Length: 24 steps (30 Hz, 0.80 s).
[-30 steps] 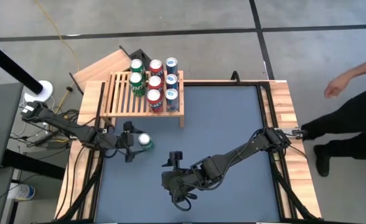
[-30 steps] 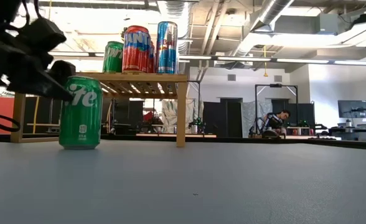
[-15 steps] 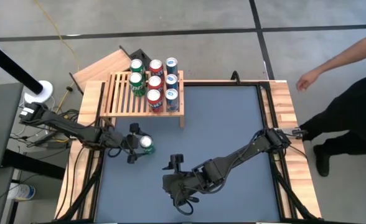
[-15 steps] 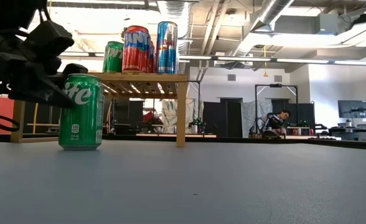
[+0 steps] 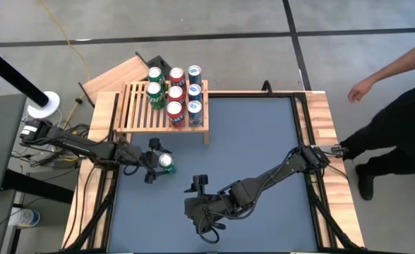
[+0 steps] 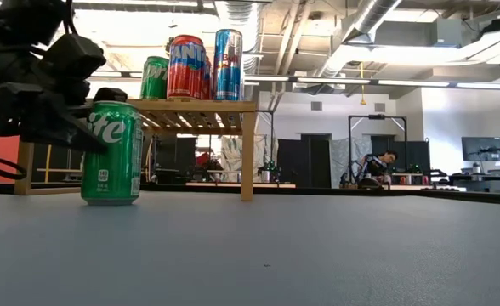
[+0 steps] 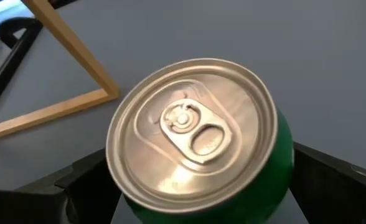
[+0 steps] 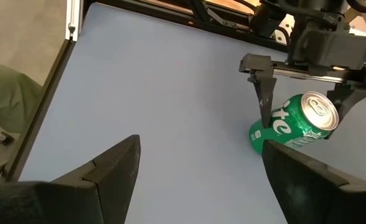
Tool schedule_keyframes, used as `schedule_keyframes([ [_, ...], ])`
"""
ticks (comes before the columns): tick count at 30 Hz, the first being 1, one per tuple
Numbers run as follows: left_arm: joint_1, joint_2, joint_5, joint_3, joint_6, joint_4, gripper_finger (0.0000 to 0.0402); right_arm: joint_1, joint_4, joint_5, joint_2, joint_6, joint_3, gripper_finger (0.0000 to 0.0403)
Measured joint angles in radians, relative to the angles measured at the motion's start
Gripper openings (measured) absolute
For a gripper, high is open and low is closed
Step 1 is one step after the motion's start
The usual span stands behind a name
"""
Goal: Place canned beverage on shelf
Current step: Put the green soda can on the shelf aligned with the other green soda cans
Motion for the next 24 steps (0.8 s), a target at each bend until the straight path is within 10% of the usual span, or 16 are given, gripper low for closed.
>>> schedule_keyframes([
  [24, 0.039, -0.028, 0.115, 0.000, -0.125, -0.046, 0.0350, -0.040, 0.003, 0.000, 0.000, -0.002, 0.000, 0.0329],
])
